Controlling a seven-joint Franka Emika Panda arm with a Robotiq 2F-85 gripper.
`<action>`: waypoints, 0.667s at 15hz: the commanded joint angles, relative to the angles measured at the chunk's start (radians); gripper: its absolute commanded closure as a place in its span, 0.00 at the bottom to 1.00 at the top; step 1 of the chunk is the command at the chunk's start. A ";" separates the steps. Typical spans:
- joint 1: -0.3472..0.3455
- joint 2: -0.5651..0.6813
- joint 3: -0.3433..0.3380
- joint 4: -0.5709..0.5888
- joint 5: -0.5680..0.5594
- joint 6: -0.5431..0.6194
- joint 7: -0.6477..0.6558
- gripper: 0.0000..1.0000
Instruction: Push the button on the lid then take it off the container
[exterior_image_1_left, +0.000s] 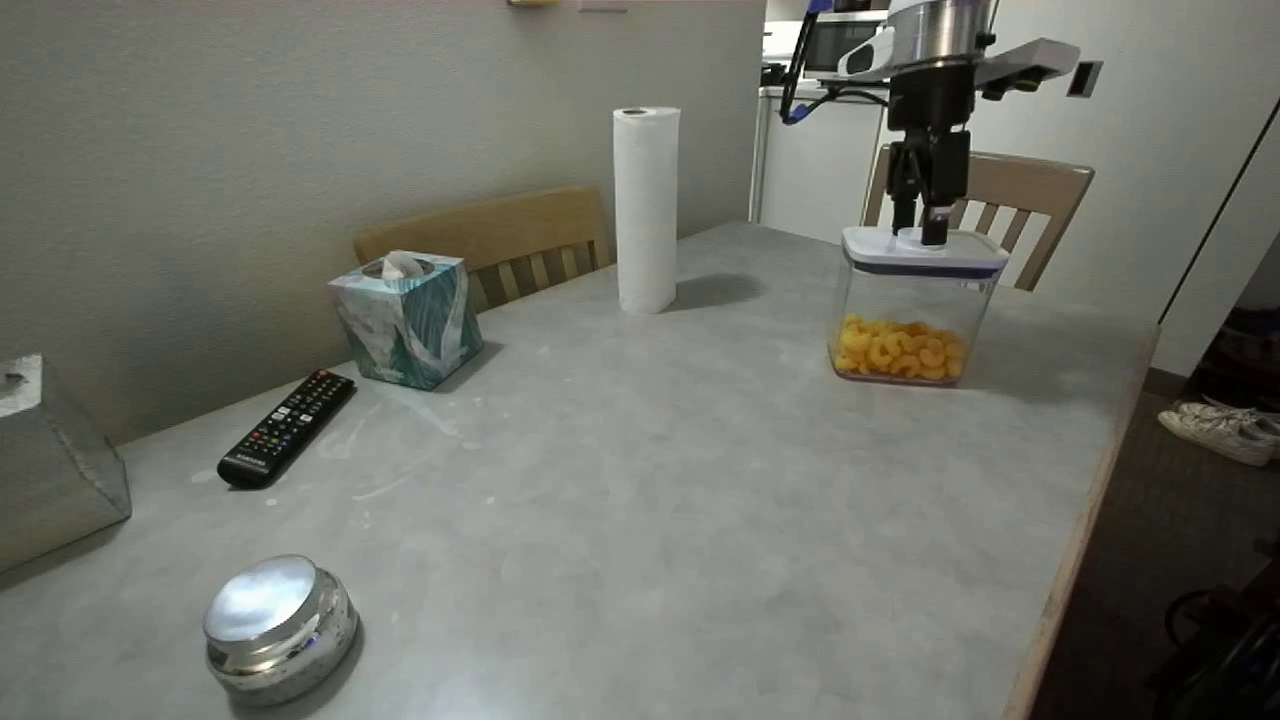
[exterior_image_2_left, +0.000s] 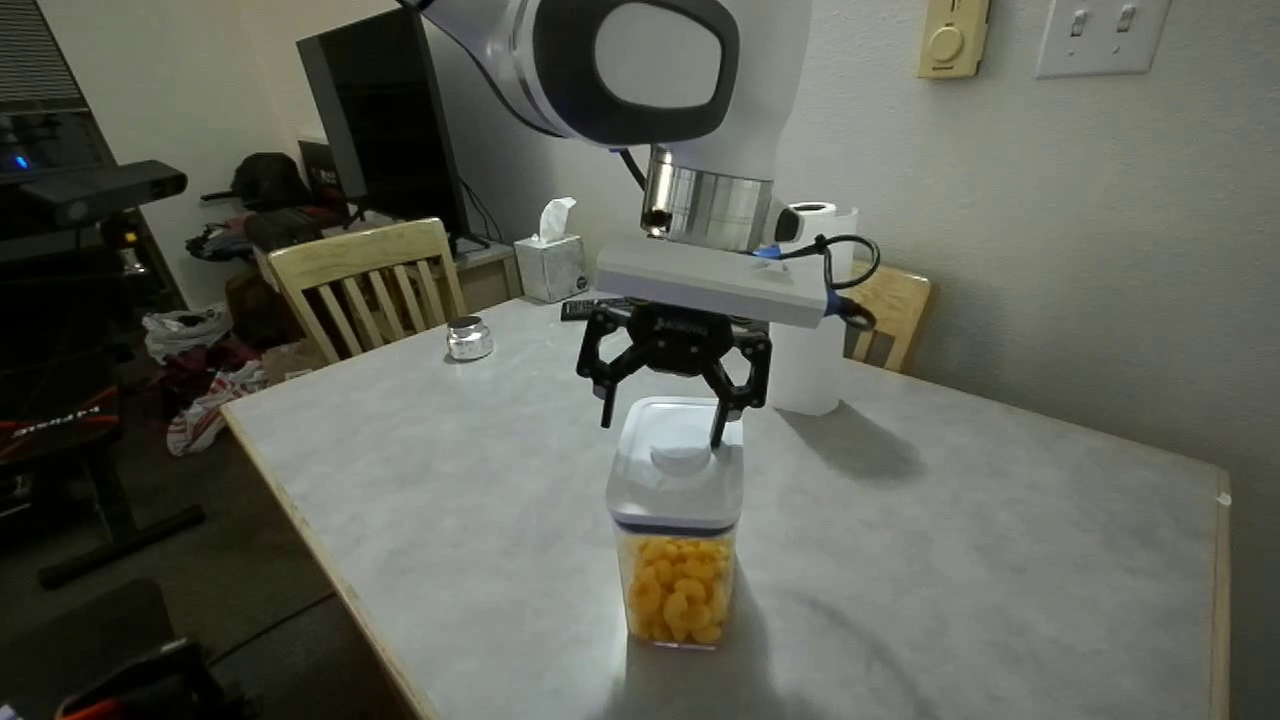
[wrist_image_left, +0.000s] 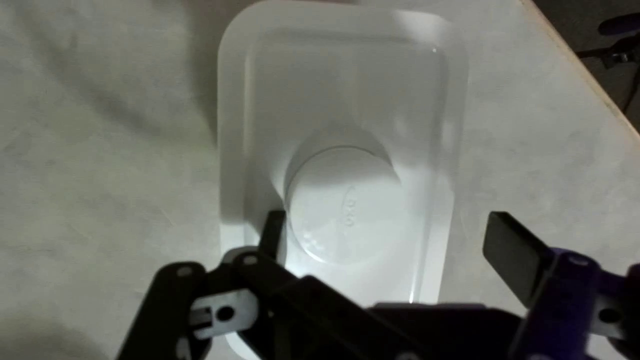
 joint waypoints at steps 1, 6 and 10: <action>-0.007 0.021 -0.002 -0.005 -0.032 -0.014 0.033 0.04; -0.005 0.014 -0.003 -0.012 -0.044 -0.005 0.059 0.39; 0.000 0.005 -0.006 -0.022 -0.068 0.009 0.104 0.67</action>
